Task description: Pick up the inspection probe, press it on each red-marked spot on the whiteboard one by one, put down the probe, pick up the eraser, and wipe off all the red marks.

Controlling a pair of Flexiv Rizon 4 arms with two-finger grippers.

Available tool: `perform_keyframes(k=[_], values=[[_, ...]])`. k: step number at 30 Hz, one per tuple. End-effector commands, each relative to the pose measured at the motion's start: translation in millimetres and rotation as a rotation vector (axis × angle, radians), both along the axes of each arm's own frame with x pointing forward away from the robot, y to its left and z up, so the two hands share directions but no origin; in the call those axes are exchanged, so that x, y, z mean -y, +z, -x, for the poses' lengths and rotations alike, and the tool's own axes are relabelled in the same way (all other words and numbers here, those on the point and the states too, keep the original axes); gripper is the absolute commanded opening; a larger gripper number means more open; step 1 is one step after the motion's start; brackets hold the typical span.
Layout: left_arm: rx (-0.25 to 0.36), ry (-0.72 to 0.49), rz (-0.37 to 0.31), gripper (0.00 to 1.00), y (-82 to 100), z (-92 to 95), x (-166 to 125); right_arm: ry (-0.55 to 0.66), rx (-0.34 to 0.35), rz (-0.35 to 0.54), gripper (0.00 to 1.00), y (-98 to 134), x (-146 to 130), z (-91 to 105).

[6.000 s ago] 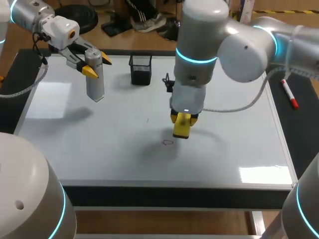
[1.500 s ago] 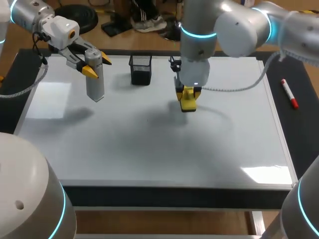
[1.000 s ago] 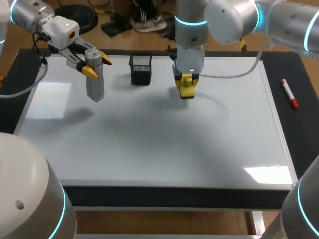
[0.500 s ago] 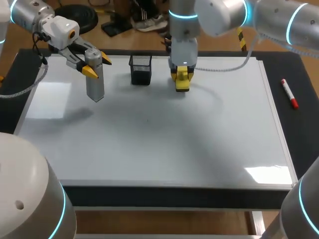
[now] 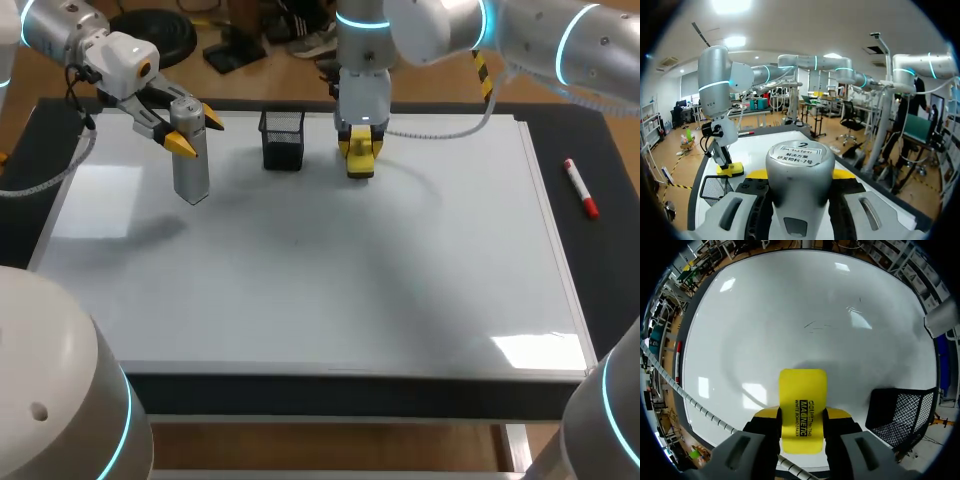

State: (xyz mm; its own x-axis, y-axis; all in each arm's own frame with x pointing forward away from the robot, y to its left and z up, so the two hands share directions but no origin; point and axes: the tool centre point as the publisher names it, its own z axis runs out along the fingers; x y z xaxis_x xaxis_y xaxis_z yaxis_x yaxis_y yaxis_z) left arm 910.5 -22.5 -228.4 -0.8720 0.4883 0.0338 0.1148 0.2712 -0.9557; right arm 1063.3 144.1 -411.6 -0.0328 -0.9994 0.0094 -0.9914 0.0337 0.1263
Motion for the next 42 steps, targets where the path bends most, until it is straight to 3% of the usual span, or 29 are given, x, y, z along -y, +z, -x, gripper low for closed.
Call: perform_keyframes(k=[1, 25, 27, 29, 30, 31, 42], values=[[0.001, 0.001, -0.003, 0.00, 1.7, 0.6, 1, -0.003, -0.010, 0.008, 0.00, -1, -4, -6.1], [0.001, 0.001, -0.003, 0.00, 1.7, 0.6, 1, -0.047, 0.033, 0.033, 0.00, -8, -2, -6.1], [0.001, 0.001, -0.003, 0.00, 1.7, 0.6, 1, -0.052, 0.034, 0.039, 0.11, -9, -2, -5.9], [0.001, 0.001, -0.003, 0.00, 1.7, 0.6, 1, -0.053, 0.038, 0.039, 0.49, -8, -1, -5.6], [0.001, 0.001, -0.003, 0.00, 1.7, 0.6, 1, -0.055, 0.042, 0.037, 0.94, -8, -1, -5.3], [0.001, 0.001, -0.003, 0.00, 1.7, 0.6, 1, -0.057, 0.046, 0.037, 1.00, -7, -1, -5.0], [0.001, 0.001, -0.003, 0.00, 1.7, 0.6, 1, -0.088, 0.059, 0.048, 1.00, 0, 10, 0.2]])
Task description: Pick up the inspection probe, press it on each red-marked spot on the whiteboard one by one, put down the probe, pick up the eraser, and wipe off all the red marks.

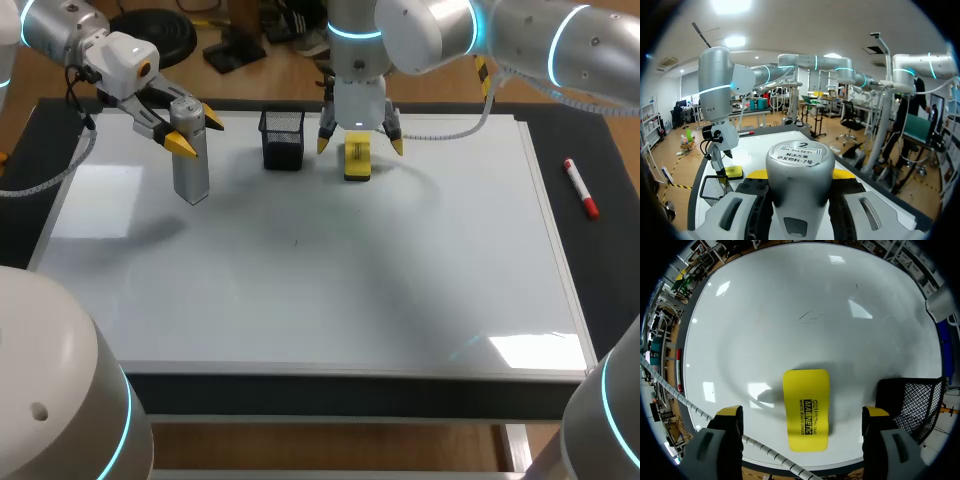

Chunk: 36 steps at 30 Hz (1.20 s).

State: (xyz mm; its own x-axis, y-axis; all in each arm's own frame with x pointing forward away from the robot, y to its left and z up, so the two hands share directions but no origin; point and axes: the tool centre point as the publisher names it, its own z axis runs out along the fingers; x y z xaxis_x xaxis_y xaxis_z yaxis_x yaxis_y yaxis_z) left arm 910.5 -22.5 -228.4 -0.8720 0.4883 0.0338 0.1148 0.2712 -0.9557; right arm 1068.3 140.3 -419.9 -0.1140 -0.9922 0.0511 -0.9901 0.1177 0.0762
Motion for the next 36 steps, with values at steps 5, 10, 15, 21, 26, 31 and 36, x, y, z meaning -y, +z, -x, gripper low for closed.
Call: perform_keyframes(k=[5, 10, 15, 21, 26, 31, 36], values=[[0.001, 0.001, -0.003, 0.00, 1.7, 0.6, 1, -0.081, 0.004, -0.017, 1.00, 14, 14, 9.9], [0.001, 0.001, -0.003, 0.00, 1.7, 0.6, 1, -0.234, -0.007, -0.078, 1.00, 20, 24, 16.6], [0.001, 0.001, -0.003, 0.00, 1.7, 0.6, 1, -0.412, -0.023, -0.100, 1.00, 31, 34, 20.6], [0.001, 0.001, -0.003, 0.00, 1.7, 0.6, 1, -0.583, -0.042, -0.188, 1.00, 47, 43, 22.3], [0.001, 0.001, -0.003, 0.00, 1.7, 0.6, 1, -0.711, -0.043, -0.218, 1.00, 59, 47, 25.3], [0.001, 0.001, -0.003, 0.00, 1.7, 0.6, 1, -0.836, -0.048, -0.209, 1.00, 70, 53, 26.5], [0.001, 0.001, -0.003, 0.00, 1.7, 0.6, 1, -0.967, -0.054, -0.200, 1.00, 85, 59, 30.2]])
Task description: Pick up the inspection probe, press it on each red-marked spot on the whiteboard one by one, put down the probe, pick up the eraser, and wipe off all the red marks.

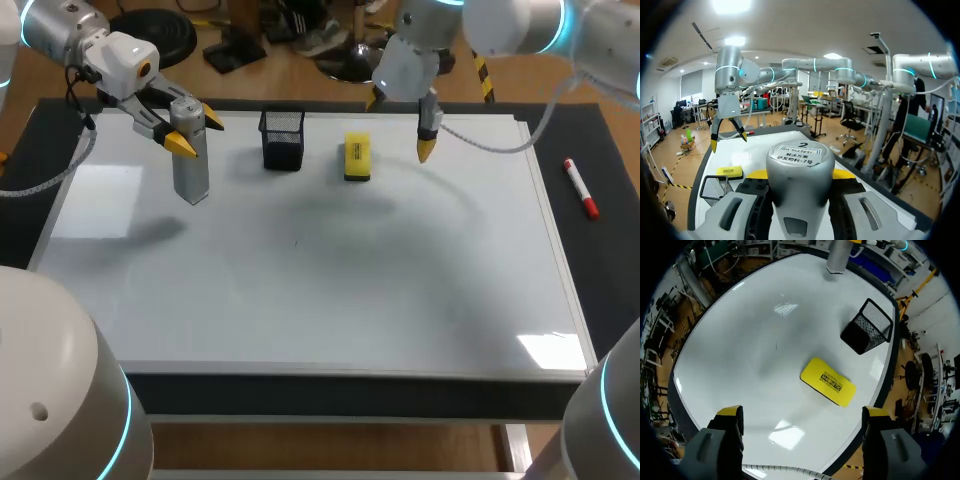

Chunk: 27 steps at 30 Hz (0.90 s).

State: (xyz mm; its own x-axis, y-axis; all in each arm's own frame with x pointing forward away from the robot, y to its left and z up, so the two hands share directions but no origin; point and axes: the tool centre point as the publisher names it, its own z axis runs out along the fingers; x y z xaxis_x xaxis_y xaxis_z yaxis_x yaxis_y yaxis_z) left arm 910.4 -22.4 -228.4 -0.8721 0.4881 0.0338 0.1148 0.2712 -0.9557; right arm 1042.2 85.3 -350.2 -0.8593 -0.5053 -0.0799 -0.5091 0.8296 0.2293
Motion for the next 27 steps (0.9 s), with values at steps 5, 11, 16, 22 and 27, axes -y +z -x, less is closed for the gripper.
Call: perform_keyframes(k=[5, 11, 16, 22, 27], values=[[0.001, 0.001, -0.003, 0.00, 1.7, 0.6, 1, -0.133, 0.026, -0.029, 1.00, 32, 11, 9.8], [0.001, 0.001, -0.003, 0.00, 1.7, 0.6, 1, -0.197, 0.030, -0.087, 1.00, 48, 20, 12.2], [0.001, 0.001, -0.003, 0.00, 1.7, 0.6, 1, -0.247, 0.031, -0.116, 1.00, 63, 26, 10.7], [0.001, 0.001, -0.003, 0.00, 1.7, 0.6, 1, -0.289, 0.034, -0.097, 1.00, 82, 30, 7.6], [0.001, 0.001, -0.003, 0.00, 1.7, 0.6, 1, -0.302, 0.046, -0.095, 1.00, 94, 31, 3.0]])
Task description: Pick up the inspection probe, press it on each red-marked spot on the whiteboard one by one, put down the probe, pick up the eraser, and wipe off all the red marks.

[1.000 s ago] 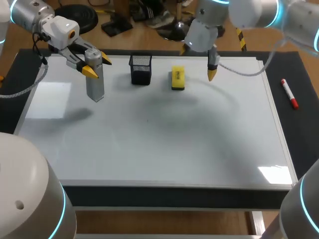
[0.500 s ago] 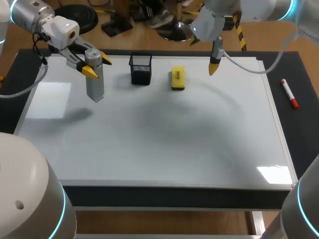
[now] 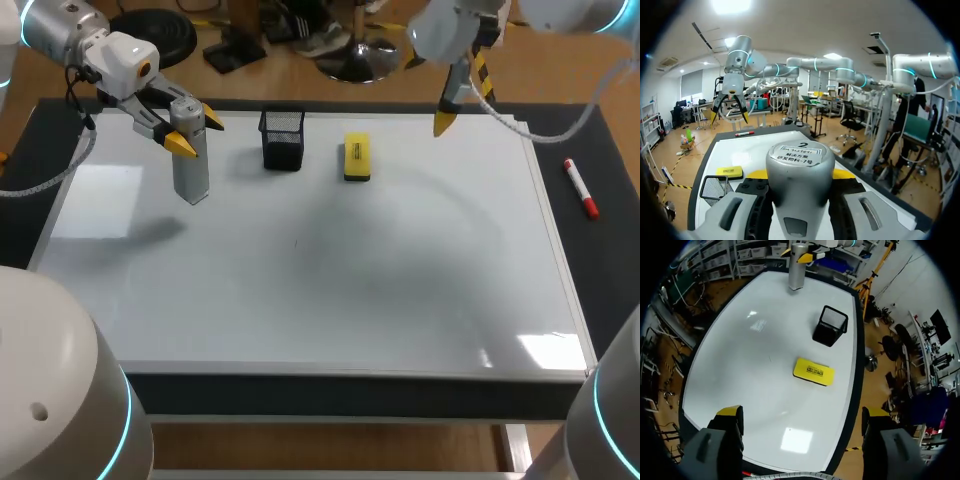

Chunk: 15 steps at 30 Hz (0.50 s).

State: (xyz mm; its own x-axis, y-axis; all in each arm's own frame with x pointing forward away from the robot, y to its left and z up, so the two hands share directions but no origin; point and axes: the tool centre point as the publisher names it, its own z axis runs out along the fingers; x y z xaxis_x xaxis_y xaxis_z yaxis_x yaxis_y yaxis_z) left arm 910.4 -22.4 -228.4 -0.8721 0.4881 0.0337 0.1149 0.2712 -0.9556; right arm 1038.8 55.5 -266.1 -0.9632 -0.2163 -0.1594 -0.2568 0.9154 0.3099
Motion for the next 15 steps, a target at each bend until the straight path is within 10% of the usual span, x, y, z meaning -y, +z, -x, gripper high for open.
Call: perform_keyframes(k=[1, 15], values=[[0.001, 0.001, -0.003, 0.00, 1.7, 0.6, 0.6, -0.003, 0.002, 0.024, 1.00, 12.8, 0.3, -1.7], [0.001, 0.001, -0.003, 0.00, 1.7, 0.6, 0.6, -0.018, -0.049, 0.033, 1.00, 14.4, -1.4, -6.7]])
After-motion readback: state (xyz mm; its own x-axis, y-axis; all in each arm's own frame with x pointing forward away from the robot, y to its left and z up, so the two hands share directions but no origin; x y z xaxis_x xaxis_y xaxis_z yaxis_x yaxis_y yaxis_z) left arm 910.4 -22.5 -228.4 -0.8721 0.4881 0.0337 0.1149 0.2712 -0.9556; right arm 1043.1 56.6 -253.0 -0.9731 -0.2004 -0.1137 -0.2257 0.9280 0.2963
